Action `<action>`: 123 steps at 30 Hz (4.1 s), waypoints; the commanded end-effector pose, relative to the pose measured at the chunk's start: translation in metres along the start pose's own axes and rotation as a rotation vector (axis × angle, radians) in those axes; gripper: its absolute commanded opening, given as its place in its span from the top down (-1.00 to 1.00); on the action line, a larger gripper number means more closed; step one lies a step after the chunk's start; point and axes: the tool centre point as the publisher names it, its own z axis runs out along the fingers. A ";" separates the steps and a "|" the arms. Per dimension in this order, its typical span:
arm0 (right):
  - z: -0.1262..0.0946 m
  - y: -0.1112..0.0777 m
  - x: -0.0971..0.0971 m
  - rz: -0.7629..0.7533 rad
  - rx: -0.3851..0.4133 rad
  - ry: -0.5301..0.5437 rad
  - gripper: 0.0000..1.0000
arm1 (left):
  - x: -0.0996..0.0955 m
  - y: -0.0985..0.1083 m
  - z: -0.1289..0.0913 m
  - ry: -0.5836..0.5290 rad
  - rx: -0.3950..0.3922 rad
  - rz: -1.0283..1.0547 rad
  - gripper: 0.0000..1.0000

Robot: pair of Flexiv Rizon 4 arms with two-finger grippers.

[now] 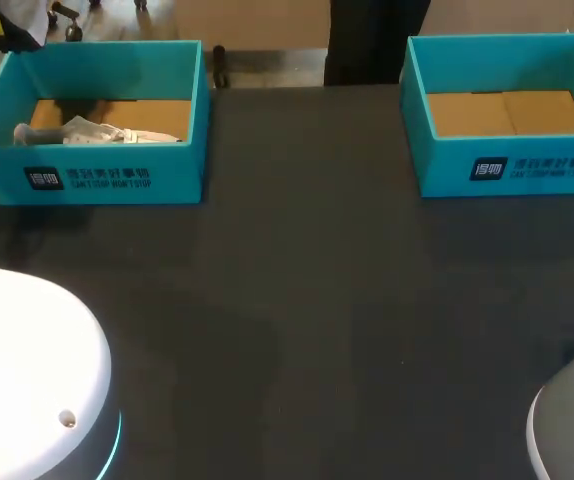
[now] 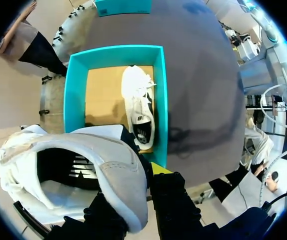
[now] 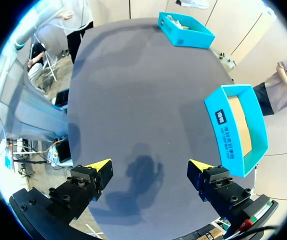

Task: Take the shoe out of the shoebox, open the shoe tongue, remove and reinsert the insole, then place the shoe into the shoebox

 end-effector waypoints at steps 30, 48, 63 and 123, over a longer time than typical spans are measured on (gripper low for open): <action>0.001 0.001 -0.002 0.001 0.002 0.003 -1.00 | -0.050 0.035 0.002 -0.094 -0.116 0.088 1.00; 0.001 0.001 -0.002 0.001 0.002 0.003 -1.00 | -0.056 0.051 0.002 0.042 -0.305 1.121 1.00; 0.001 0.001 -0.002 0.001 0.002 0.003 -1.00 | -0.064 0.056 0.005 0.026 -0.327 1.411 1.00; 0.001 0.001 -0.002 0.001 0.002 0.003 -1.00 | -0.103 0.038 0.103 0.069 -0.348 1.567 1.00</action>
